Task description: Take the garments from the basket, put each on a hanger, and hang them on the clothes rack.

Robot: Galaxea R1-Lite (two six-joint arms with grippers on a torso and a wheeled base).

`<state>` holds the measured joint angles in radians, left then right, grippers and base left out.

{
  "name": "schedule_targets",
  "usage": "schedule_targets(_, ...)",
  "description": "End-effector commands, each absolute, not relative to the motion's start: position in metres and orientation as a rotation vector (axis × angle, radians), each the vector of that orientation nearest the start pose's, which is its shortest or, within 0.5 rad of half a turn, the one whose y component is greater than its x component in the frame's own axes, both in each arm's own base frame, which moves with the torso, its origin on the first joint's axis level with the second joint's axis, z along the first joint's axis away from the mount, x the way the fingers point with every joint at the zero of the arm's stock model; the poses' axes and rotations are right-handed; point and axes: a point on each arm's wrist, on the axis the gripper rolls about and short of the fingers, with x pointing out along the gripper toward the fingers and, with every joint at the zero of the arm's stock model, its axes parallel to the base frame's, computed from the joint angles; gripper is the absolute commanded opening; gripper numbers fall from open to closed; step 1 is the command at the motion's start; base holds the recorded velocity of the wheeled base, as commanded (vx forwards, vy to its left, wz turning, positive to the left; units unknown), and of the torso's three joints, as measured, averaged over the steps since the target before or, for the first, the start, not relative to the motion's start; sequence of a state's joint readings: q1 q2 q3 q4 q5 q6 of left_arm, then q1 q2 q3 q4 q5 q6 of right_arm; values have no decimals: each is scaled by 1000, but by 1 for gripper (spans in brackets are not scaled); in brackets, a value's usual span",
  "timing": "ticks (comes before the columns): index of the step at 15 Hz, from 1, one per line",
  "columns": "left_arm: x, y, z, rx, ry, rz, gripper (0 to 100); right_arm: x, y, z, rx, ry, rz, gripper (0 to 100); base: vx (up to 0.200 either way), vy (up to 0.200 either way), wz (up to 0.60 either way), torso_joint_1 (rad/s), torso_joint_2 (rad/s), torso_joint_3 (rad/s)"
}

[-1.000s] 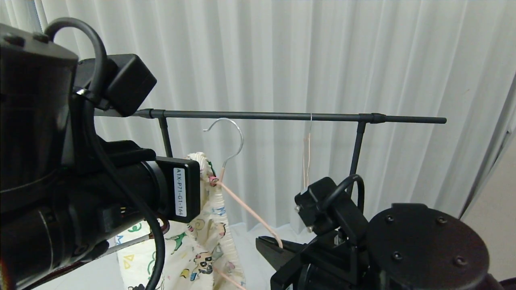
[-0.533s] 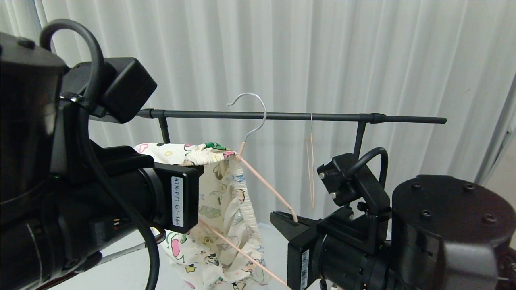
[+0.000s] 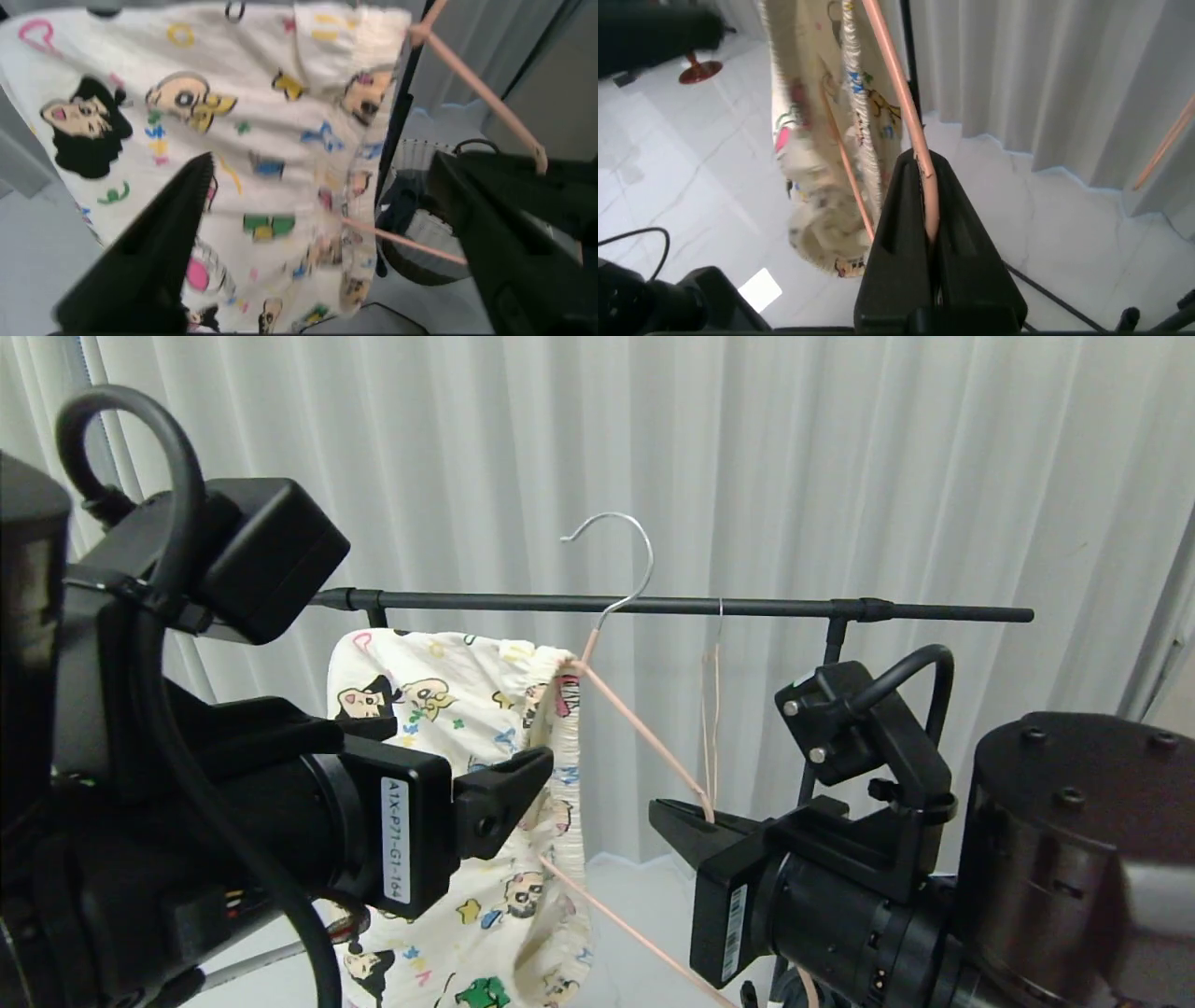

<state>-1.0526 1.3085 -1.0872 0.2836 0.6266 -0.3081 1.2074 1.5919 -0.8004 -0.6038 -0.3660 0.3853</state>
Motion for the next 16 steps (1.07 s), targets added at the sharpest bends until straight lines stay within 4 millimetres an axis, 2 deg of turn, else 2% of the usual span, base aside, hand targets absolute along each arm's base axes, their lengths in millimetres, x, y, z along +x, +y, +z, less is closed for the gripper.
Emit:
schedule_targets(1,96,-158,278,77,388,-402,100,110,254,217,236,270,789,0,0,0,0,0,0,0)
schedule_targets(5,80,-147,271,89,386,-454,100,122,245,220,203,228,745,0,0,0,0,0,0,0)
schedule_targets(8,68,-110,266,179,330,-464,100,127,229,212,139,231,729,0,0,0,0,0,0,0)
schedule_targets(11,61,-76,265,239,285,-562,100,115,209,196,37,255,791,0,0,0,0,0,0,0)
schedule_targets(13,58,-66,258,292,279,-651,100,105,198,187,-5,269,828,0,0,0,0,0,0,0)
schedule_targets(16,55,-63,250,318,286,-755,100,85,184,175,-35,273,888,0,0,0,0,0,0,0)
